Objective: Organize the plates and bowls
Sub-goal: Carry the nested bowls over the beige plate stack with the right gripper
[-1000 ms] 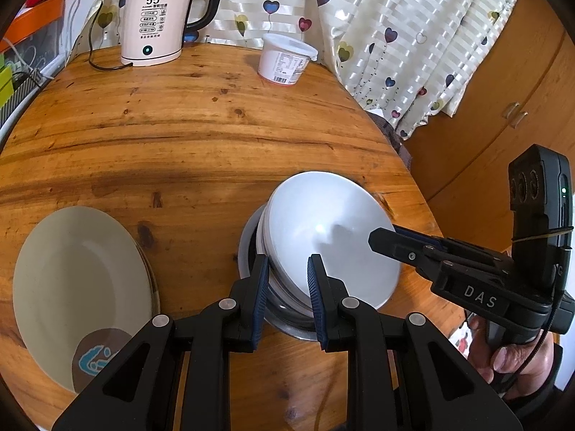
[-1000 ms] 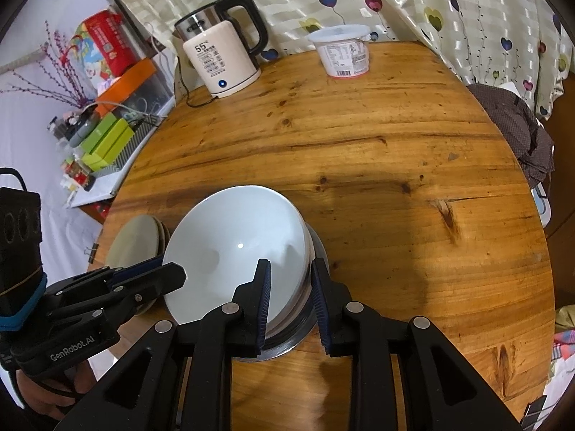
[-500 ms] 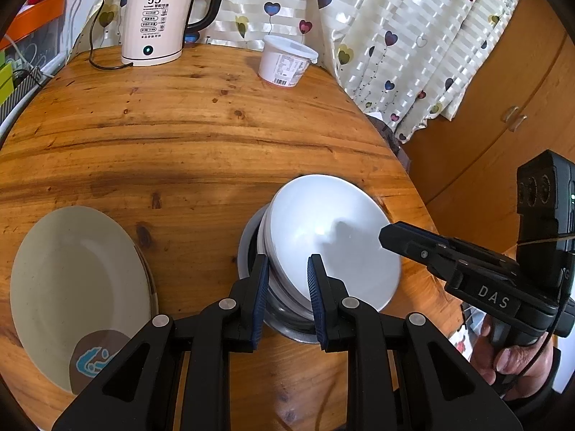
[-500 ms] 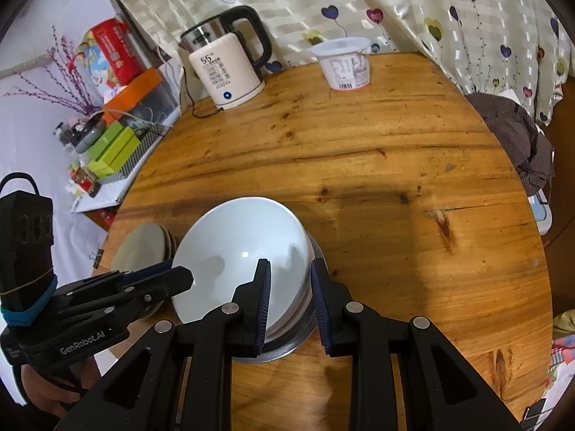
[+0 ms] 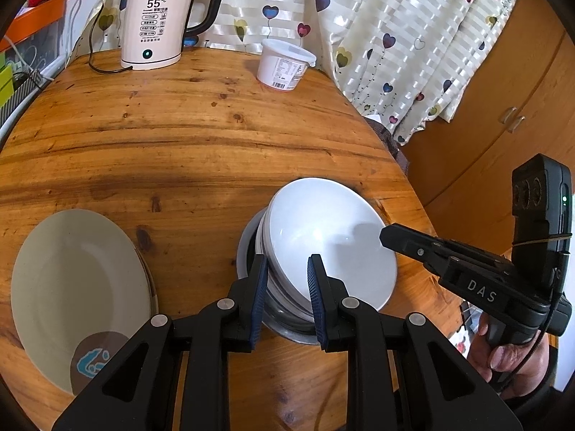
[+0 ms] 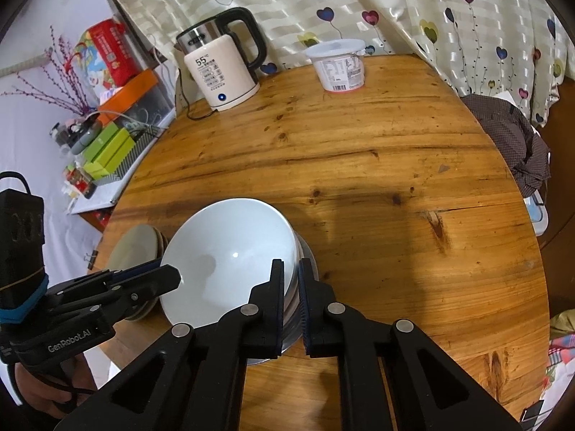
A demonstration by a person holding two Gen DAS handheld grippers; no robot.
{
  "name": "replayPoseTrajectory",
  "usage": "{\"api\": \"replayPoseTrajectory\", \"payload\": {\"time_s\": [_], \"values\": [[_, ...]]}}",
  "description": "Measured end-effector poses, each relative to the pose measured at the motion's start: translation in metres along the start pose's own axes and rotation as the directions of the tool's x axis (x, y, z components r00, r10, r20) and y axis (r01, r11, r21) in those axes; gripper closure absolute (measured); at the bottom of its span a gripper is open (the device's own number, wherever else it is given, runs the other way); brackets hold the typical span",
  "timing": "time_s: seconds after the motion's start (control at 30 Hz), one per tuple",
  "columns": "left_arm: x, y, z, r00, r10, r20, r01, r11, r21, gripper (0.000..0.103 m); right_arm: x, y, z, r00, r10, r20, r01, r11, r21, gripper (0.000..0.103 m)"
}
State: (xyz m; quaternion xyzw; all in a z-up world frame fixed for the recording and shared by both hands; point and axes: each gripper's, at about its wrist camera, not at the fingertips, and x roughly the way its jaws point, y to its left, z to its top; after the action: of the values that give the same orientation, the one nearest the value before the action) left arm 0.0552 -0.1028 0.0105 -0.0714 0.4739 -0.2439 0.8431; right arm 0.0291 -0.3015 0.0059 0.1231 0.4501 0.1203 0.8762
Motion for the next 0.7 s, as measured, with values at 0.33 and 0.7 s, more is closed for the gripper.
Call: {"api": "replayPoseTrajectory", "payload": {"time_s": [0.33, 0.7], "values": [[-0.0021, 0.0002, 0.0001, 1.000, -0.014, 0.001, 0.014, 1.000, -0.009, 0.080, 0.0002, 0.0006, -0.0011, 1.000, 0.024, -0.003, -0.024, 1.000, 0.007, 0.094], [-0.0073, 0.0090, 0.0003, 0.999, -0.036, 0.035, 0.037, 0.999, -0.032, 0.080, -0.0062, -0.0084, -0.0016, 0.996, 0.087, 0.001, -0.087, 0.996, 0.026, 0.080]]}}
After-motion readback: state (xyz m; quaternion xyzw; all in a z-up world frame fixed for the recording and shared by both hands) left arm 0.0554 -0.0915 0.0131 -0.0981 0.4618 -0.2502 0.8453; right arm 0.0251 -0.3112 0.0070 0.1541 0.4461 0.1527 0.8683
